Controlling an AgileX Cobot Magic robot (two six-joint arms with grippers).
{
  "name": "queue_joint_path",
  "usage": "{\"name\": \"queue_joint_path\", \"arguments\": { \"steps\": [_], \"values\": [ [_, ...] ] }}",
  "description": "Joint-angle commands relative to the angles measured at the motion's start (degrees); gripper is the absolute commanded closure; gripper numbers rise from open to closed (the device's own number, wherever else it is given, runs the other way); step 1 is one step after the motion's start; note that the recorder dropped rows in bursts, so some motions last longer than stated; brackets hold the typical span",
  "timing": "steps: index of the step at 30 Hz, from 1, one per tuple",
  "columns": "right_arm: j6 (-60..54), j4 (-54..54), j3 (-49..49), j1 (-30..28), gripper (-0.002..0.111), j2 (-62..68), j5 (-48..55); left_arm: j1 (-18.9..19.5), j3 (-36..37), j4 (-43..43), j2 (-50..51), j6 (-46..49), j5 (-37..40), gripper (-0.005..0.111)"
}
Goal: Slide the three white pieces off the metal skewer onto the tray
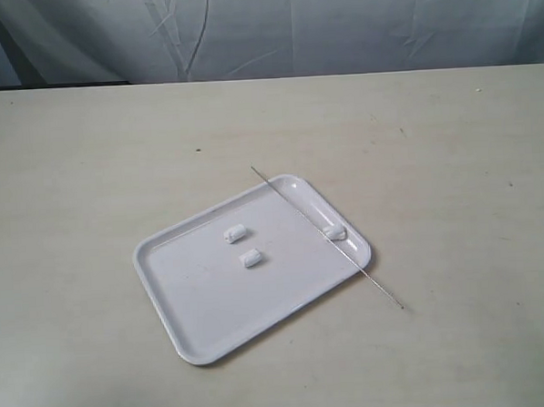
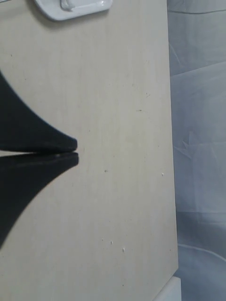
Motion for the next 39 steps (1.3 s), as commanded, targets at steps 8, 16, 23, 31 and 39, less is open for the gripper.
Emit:
{"name": "queue_joint_path", "arguments": {
  "steps": [8,16,23,31,39],
  "values": [
    [0.0,0.2,0.1,-0.2,0.109,-0.4,-0.1,-0.5,0.3,-3.4,-0.2,-0.1,-0.4,0.107],
    [0.0,0.2,0.1,-0.2,0.109,-0.4,-0.1,-0.5,0.3,-3.0,-0.2,-0.1,-0.5,0.107],
    [0.0,0.2,0.1,-0.2,0.109,-0.4,-0.1,-0.5,0.3,-4.6,-0.2,-0.1,-0.5,0.107],
    [0.0,0.2,0.1,-0.2,0.109,-0.4,-0.1,-0.5,0.3,6.2,-0.2,-8.5,-0.7,0.107],
    [0.0,0.2,0.1,-0.2,0.109,-0.4,-0.1,-4.1,0.3,7.3,-0.2,-9.2,-0.7,0.107]
  ]
}}
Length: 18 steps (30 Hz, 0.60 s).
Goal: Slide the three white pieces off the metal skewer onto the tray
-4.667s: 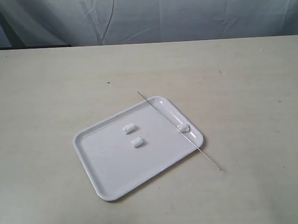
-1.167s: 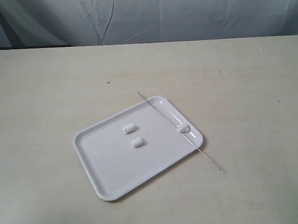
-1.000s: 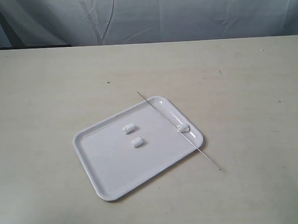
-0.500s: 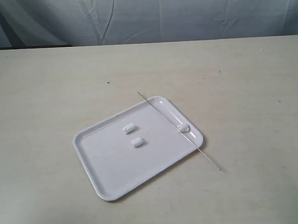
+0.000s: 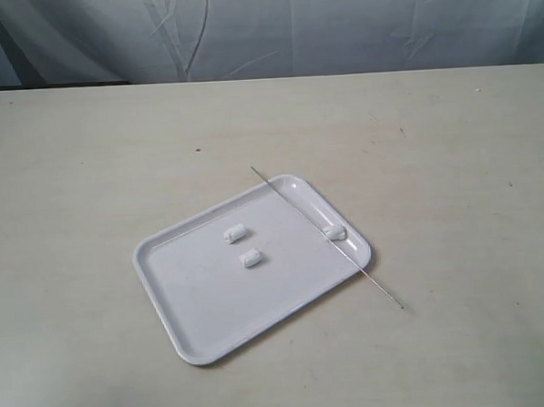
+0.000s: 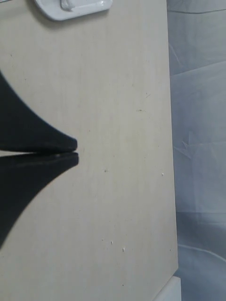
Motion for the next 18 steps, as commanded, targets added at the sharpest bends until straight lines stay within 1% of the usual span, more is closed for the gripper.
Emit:
{"name": "queue_joint_path", "arguments": {
  "steps": [1,18],
  "values": [
    [0.0,0.2,0.1,-0.2,0.109,-0.4,-0.1,-1.5,0.3,0.4,-0.2,-0.7,-0.7,0.107],
    [0.0,0.2,0.1,-0.2,0.109,-0.4,-0.1,-1.5,0.3,1.8,-0.2,-0.7,-0.7,0.107]
  ]
}}
